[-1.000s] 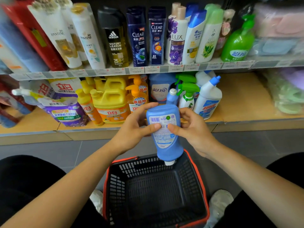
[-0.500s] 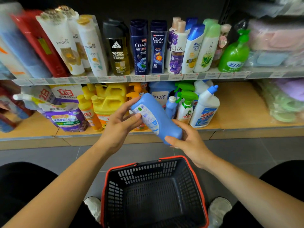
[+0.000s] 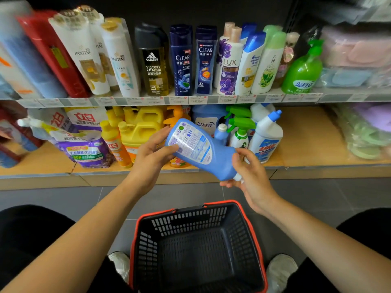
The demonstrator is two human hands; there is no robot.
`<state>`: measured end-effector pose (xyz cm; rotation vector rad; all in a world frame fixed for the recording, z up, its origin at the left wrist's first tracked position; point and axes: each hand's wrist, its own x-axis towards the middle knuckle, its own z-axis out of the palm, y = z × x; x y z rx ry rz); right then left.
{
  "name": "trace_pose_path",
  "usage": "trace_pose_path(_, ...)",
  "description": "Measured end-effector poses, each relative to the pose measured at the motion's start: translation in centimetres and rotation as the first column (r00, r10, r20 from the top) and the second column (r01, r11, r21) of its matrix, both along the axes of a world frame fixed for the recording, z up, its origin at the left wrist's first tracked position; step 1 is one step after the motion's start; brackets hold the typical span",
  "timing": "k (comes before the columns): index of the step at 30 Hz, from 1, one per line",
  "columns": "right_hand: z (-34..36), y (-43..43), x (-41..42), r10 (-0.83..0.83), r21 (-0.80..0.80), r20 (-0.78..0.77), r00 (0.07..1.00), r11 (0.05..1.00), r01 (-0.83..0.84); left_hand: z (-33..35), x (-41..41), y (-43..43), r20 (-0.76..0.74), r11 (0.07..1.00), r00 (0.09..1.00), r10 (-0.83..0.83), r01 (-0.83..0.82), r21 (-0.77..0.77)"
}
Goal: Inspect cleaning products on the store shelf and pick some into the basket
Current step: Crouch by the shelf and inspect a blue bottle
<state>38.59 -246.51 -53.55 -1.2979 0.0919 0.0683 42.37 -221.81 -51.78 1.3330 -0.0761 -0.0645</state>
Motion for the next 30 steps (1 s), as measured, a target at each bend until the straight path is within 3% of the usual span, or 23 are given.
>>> trace_pose_path(3, 0.2, -0.4, 0.4, 0.04, 0.081, -0.036, 0.999, 0.996, -0.037, -0.5, 0.0, 0.2, 0.014, 0.999, 1.0, -0.027, 0.027, 0.031)
trace_pose_path(6, 0.8, -1.3, 1.0, 0.177, 0.187, 0.001, 0.984, 0.967, -0.175, -0.5, 0.1, 0.3, 0.032, 0.999, 0.999, 0.033, -0.034, 0.031)
trace_pose_path(9, 1.3, -1.9, 1.4, 0.268, 0.103, 0.05, 0.962, 0.957, -0.272, -0.4, -0.1, 0.3, 0.027, 0.997, 0.996, 0.081, -0.081, 0.011)
trace_pose_path(15, 2.0, -3.0, 1.8, 0.104, -0.059, -0.026, 0.994, 0.993, -0.105, -0.9, -0.2, 0.3, 0.052, 0.985, 0.994, 0.095, -0.101, 0.139)
trace_pose_path(18, 1.4, -2.9, 1.9, -0.005, -0.185, -0.028, 1.0, 0.983, 0.0, -0.9, -0.6, -0.1, 0.021, 0.992, 0.995, 0.096, -0.098, 0.079)
trace_pose_path(21, 1.2, -2.4, 2.2, -0.025, -0.105, -0.024, 0.999, 0.994, 0.023, -1.1, -0.8, -0.6, -0.039, 0.998, 0.998, 0.059, -0.06, -0.021)
trace_pose_path(24, 1.5, -2.0, 2.6, 0.039, 0.001, 0.019, 0.999, 0.999, -0.039, -2.1, -1.1, -1.2, -0.12, 0.994, 0.986, 0.113, -0.111, 0.022)
trace_pose_path(28, 1.5, -1.5, 3.7, 0.059, -0.045, 0.017, 0.998, 0.997, -0.059, -4.4, -1.2, -1.4, -0.213, 0.993, 0.97, 0.119, -0.113, 0.04)
trace_pose_path(30, 1.3, -1.3, 4.7, 0.06, -0.101, 0.026, 0.998, 0.993, -0.057, -5.7, -1.1, -0.7, -0.273, 0.989, 0.958, 0.085, -0.047, 0.143)
